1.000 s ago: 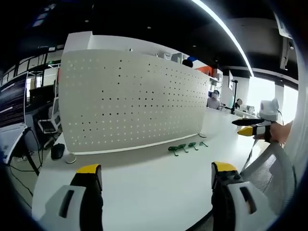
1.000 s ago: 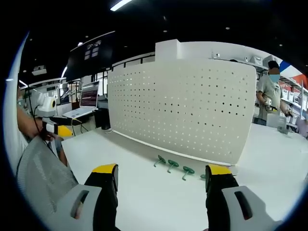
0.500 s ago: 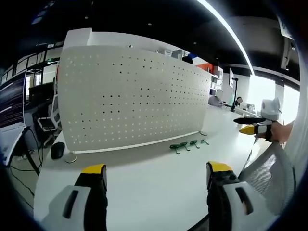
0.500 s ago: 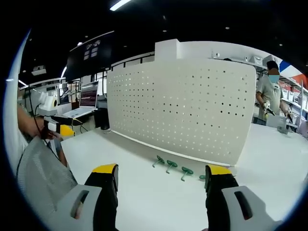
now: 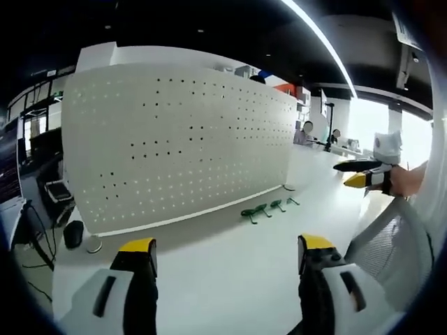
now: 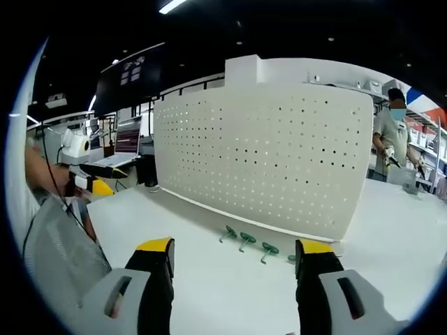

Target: Insert the hook assembly into the mounting plate slot until the hook locks in place.

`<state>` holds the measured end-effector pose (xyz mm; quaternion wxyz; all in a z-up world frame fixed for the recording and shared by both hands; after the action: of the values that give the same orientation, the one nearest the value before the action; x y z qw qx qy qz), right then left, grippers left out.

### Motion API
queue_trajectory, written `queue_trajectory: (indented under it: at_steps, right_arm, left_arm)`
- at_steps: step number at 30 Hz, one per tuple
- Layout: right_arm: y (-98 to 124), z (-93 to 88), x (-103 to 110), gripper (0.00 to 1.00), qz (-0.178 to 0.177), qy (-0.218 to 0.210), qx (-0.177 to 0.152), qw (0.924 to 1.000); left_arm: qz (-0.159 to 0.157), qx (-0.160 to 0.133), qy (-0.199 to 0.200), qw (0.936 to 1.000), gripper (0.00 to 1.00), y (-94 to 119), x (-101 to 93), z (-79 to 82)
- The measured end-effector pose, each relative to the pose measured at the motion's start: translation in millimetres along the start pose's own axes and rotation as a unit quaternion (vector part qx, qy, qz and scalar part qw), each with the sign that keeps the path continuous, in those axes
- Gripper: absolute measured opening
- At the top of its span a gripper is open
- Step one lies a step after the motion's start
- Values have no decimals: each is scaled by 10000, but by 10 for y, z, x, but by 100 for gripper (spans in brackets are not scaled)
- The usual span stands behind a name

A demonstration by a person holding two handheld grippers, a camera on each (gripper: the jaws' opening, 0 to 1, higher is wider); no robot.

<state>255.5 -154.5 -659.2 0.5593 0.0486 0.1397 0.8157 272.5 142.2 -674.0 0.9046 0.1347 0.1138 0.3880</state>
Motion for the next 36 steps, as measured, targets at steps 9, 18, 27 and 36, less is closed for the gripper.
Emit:
queue_trajectory:
  at_steps: [9, 18, 27, 36]
  right_arm:
    - [-25, -13, 37, 67, 94, 104, 56, 9999]
    - [-25, 4, 24, 67, 65, 143, 53, 9999]
    - [-49, -12, 45, 67, 77, 211, 97, 9997]
    - [-41, -24, 49, 66, 56, 192, 105, 9997]
  left_arm:
    - [-520, 312, -283, 9978, 84, -305, -65, 54]
    - [-967, 540, -586, 9921, 86, -619, -58, 118]
    - [-1300, 877, -966, 9829, 86, -859, -9, 71]
    - [-1532, 1138, -1301, 9730, 86, -1048, 45, 28]
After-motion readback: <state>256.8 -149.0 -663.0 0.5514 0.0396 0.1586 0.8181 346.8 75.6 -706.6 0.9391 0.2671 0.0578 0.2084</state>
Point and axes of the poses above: the point that each gripper's makers call its tool centre point, and the gripper's own axes: y roughly backward along the fingers, x roughly to its left, z roughly out of its top, the point moved 1 cm from there along y, roughly backward along the fingers, and after that the axes turned 8 degrees about -z, right-handed, at the moved point
